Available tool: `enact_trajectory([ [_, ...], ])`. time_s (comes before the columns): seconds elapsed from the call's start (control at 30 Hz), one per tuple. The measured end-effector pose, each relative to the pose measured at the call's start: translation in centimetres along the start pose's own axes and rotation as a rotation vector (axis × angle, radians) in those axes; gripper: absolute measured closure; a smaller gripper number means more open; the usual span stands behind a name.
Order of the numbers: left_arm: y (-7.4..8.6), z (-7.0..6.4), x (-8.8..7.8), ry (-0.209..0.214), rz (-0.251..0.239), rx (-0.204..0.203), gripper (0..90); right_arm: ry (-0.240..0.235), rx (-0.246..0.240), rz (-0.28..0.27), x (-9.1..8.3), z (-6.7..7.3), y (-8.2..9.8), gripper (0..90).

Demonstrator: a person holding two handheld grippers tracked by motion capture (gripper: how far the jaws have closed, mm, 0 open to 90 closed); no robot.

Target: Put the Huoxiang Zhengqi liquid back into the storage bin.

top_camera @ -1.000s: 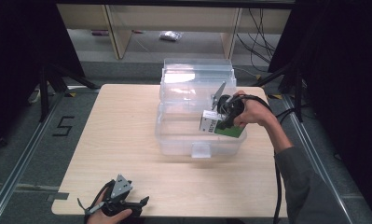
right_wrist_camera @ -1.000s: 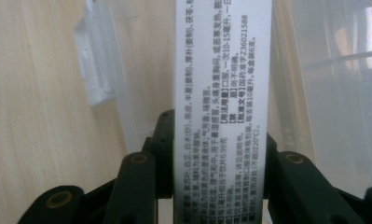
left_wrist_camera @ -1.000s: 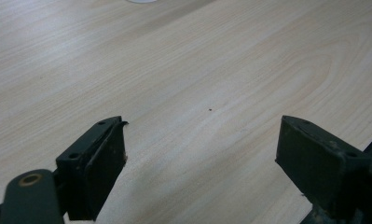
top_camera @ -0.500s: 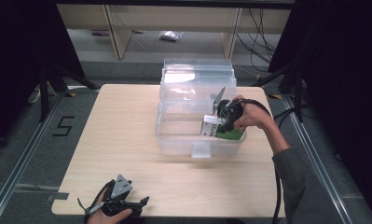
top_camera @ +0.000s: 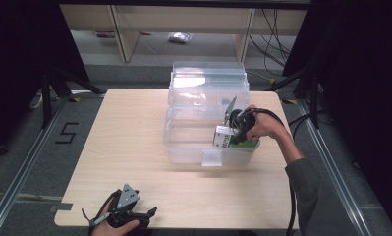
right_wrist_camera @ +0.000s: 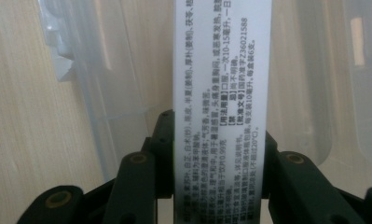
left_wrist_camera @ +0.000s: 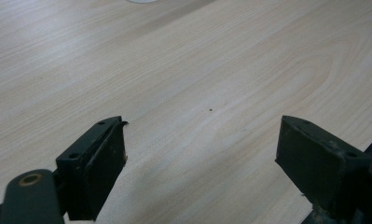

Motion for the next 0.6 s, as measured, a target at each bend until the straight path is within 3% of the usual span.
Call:
enact_trajectory([
  [0.03, 0.05, 0.05, -0.04, 0.000, 0.005, 0.008, 15.1, -0.002, -0.018, 0.002, 0.05, -0.07, -0.01, 64.2],
  [0.1, -0.02, 0.02, 0.01, 0.002, 0.000, 0.004, 15.1, -0.001, 0.003, 0.013, 0.06, 0.08, 0.08, 64.1],
  [0.37, 0.07, 0.02, -0.08, 0.004, 0.008, 0.014, 15.1, -0.008, -0.016, 0.024, 0.46, -0.06, 0.13, 64.0],
  [0.6, 0.04, 0.05, -0.01, 0.000, 0.004, 0.006, 15.1, -0.012, 0.010, 0.050, 0.84, 0.19, 0.21, 63.3],
])
Point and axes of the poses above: each handheld gripper's, and its own axes: x roughly forward along the jaws, y roughly out of its underside, z roughly to its left, the point moved 10 cm from there along x, roughly forward along the jaws
